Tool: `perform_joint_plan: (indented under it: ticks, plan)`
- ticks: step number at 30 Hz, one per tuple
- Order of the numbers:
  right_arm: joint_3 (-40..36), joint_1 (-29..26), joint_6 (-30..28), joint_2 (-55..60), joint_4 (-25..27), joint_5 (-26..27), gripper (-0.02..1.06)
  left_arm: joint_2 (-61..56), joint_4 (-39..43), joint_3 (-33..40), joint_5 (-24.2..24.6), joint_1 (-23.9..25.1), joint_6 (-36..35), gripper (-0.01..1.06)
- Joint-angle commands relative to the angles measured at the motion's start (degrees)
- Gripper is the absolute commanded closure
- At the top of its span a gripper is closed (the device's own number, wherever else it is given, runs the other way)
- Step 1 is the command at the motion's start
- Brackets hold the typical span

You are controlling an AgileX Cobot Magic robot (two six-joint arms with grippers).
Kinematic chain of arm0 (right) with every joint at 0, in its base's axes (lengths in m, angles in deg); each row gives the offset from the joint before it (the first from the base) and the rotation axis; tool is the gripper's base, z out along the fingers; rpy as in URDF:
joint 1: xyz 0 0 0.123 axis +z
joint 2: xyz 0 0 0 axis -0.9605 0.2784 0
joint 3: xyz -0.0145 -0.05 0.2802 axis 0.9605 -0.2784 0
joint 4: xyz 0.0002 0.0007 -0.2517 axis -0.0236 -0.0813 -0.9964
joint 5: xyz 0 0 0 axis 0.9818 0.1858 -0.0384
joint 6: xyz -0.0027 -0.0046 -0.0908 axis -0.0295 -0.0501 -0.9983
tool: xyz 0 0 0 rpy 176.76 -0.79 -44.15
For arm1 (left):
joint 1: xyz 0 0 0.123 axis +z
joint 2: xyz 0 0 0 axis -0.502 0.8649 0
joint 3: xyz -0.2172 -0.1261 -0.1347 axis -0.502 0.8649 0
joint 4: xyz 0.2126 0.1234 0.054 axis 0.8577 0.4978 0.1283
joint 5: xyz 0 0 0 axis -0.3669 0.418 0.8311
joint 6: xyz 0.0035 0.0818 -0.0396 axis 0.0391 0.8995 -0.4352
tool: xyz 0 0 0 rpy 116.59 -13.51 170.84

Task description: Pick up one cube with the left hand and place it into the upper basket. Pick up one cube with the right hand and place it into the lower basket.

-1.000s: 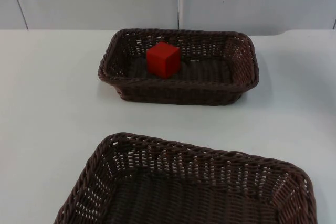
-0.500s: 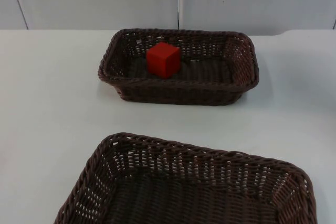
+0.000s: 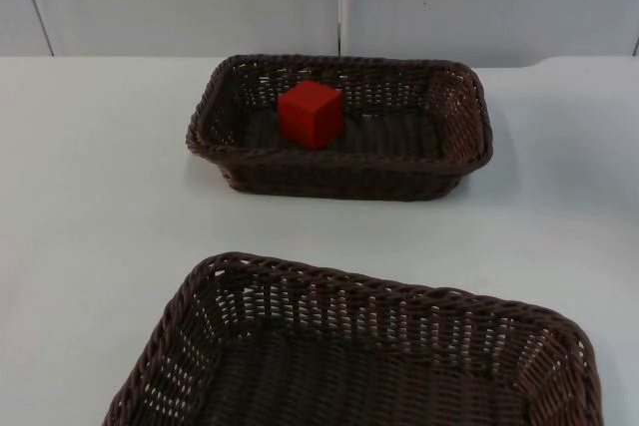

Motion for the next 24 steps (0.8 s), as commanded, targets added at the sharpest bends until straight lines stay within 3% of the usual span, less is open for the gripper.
perform_joint_plan:
  ticks: [1, 24]
  plan:
    - [0.0, 2.3, -2.2, -0.8, 0.7, 0.5, 1.05, -0.4, -0.7, 0.2, -0.3, 0.1, -0.4, 0.22]
    - [0.0, 27.3, -2.6, -0.8, 0.7, 1.5, 1.05, -0.4, -0.8, 0.2, -0.3, 0.1, -0.4, 0.22]
